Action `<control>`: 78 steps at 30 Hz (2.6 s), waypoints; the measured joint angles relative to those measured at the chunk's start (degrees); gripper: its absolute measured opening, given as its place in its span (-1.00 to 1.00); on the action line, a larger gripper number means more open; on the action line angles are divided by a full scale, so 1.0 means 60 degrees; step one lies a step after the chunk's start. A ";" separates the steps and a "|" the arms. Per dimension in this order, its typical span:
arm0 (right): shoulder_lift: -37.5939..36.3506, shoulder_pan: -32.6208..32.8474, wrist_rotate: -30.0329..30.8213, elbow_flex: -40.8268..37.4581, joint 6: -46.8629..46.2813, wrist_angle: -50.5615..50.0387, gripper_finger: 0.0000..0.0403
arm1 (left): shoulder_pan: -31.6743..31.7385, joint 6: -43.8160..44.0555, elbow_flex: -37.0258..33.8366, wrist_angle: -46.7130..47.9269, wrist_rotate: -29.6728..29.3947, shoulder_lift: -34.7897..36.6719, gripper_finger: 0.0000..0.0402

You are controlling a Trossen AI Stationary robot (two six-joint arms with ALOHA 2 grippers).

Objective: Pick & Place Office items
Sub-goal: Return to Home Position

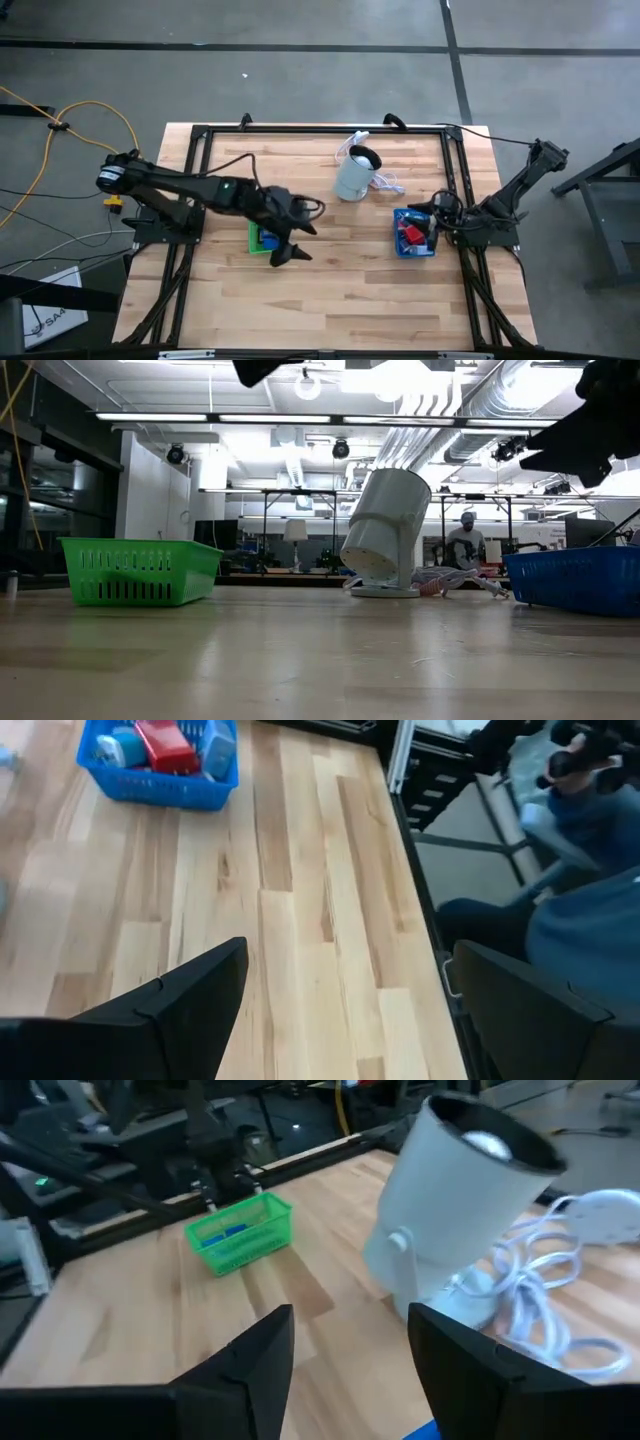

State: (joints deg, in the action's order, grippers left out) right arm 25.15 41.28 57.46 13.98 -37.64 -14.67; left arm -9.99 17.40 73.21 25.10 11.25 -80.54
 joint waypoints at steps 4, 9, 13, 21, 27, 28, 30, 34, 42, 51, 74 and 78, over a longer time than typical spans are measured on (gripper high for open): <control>0.0004 0.0000 -0.0459 -0.0296 0.0283 0.0982 -0.09 | -0.0605 0.0315 -0.0004 0.0133 -0.0996 0.0019 0.71; 0.0123 0.0000 -0.0588 -0.0613 0.0296 0.1688 -0.09 | -0.1283 0.0679 -0.0004 0.0367 -0.2040 0.0045 0.71; 0.0175 -0.0001 -0.0557 -0.1224 0.0314 0.2482 -0.09 | -0.1759 0.1126 -0.0004 0.0675 -0.3020 0.0041 0.71; 0.0168 -0.0562 -0.0420 -0.2150 0.0807 0.4288 -0.09 | -0.2535 0.1532 -0.0004 0.0845 -0.4345 0.0041 0.71; 0.0164 -0.1910 -0.0513 -0.2161 0.1424 0.4431 -0.09 | -0.2609 0.1630 -0.0004 0.0895 -0.4520 0.0041 0.71; 0.0164 -0.2201 -0.0583 -0.2161 0.1445 0.4426 -0.09 | -0.2609 0.1657 -0.0004 0.0889 -0.4521 0.0041 0.71; 0.0166 -0.2752 -0.0639 -0.2161 0.1542 0.4366 -0.09 | -0.2609 0.1674 -0.0004 0.0892 -0.4521 0.0041 0.71; 0.0165 -0.3753 -0.0583 -0.2161 0.1576 0.3992 -0.09 | -0.2609 0.1677 -0.0004 0.0889 -0.4521 0.0041 0.71; 0.0009 -0.5463 -0.1232 -0.2161 0.1145 0.3413 -0.09 | -0.2522 0.1674 -0.0004 0.0882 -0.4521 0.0041 0.71; -0.0211 -0.8062 -0.5539 -0.2157 0.2091 0.3401 -0.09 | -0.2210 0.1674 -0.0004 0.0871 -0.4529 0.0041 0.71; -0.0211 -0.9781 -0.9820 -0.2128 0.2068 0.2304 -0.09 | -0.2212 0.1674 -0.0004 0.0852 -0.4525 0.0038 0.71; -0.0211 -0.9781 -0.9772 -0.2128 0.2226 0.2357 -0.09 | -0.2212 0.1674 -0.0004 0.0852 -0.4524 0.0034 0.71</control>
State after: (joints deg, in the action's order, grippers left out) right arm 23.88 -17.41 -1.17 1.21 -24.29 -0.53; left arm -23.27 27.44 73.19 30.22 -15.90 -80.34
